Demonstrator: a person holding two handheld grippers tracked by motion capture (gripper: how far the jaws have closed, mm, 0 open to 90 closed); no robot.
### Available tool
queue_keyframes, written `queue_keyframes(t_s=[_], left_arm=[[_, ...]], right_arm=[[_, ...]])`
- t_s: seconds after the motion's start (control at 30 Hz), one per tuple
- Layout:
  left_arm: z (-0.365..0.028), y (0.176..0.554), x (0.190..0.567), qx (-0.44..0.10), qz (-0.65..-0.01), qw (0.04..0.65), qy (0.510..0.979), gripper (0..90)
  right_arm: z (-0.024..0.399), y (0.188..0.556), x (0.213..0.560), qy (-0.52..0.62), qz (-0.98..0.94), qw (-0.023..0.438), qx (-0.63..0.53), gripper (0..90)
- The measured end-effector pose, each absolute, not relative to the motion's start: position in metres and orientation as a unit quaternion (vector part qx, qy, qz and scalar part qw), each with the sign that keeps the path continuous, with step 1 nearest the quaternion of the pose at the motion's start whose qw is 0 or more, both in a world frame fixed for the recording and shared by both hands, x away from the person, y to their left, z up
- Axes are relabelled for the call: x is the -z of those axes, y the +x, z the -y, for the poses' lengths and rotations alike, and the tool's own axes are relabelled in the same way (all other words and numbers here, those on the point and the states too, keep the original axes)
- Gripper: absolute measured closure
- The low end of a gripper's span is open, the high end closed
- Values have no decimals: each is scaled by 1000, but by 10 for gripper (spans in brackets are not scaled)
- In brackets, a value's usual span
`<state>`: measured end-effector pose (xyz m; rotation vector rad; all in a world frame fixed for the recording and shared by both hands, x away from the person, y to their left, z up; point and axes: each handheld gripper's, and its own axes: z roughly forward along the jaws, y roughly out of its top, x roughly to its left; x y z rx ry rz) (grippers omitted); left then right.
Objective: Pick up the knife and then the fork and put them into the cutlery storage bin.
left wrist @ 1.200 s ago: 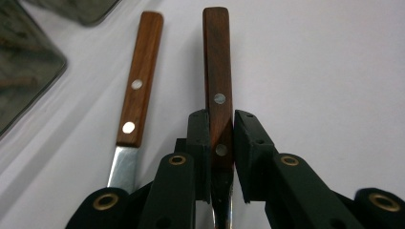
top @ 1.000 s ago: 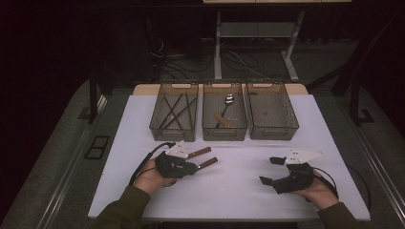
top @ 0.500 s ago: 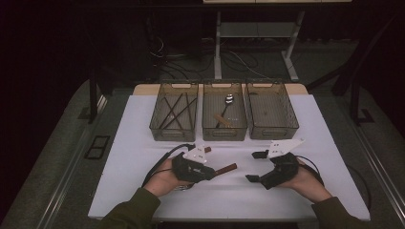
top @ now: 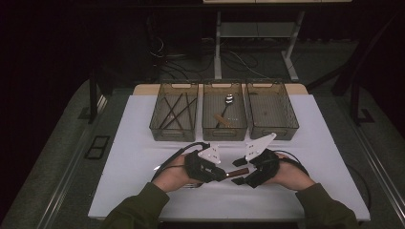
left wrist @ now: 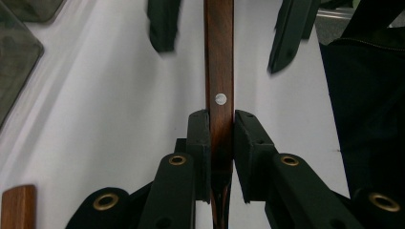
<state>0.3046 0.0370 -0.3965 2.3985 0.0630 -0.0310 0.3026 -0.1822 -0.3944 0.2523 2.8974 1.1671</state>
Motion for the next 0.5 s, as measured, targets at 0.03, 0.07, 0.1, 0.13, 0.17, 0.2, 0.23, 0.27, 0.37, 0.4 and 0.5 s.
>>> queue_keyframes(t_s=[0.03,0.07,0.1,0.13,0.17,0.2,0.23,0.27,0.37,0.4,0.5], left_arm=[[-36,304,396,11,-21,361,932,768],[-35,304,395,11,-15,357,934,768],[-33,304,394,10,-12,356,934,768],[-33,304,393,9,-10,355,935,768],[-32,304,393,12,-9,354,935,768],[-31,304,393,10,-8,351,936,768],[-30,303,392,11,-8,351,936,768],[-29,303,392,11,-7,352,936,768],[-27,302,391,14,-10,349,937,768],[-27,302,391,16,-10,346,938,768],[-25,301,391,16,-6,340,940,768]], right_arm=[[180,303,396,77,-927,1,-367,434],[179,303,397,76,-929,-4,-363,464],[178,304,399,69,-931,-5,-358,475],[177,303,400,70,-932,-6,-355,495],[177,303,400,70,-933,-8,-352,522],[176,303,400,71,-934,-10,-351,537],[176,304,401,67,-933,-8,-353,559],[177,305,401,65,-933,-11,-353,591],[176,304,401,65,-935,-18,-349,650],[176,303,401,64,-935,-19,-347,663],[176,303,401,62,-936,-19,-345,708]])
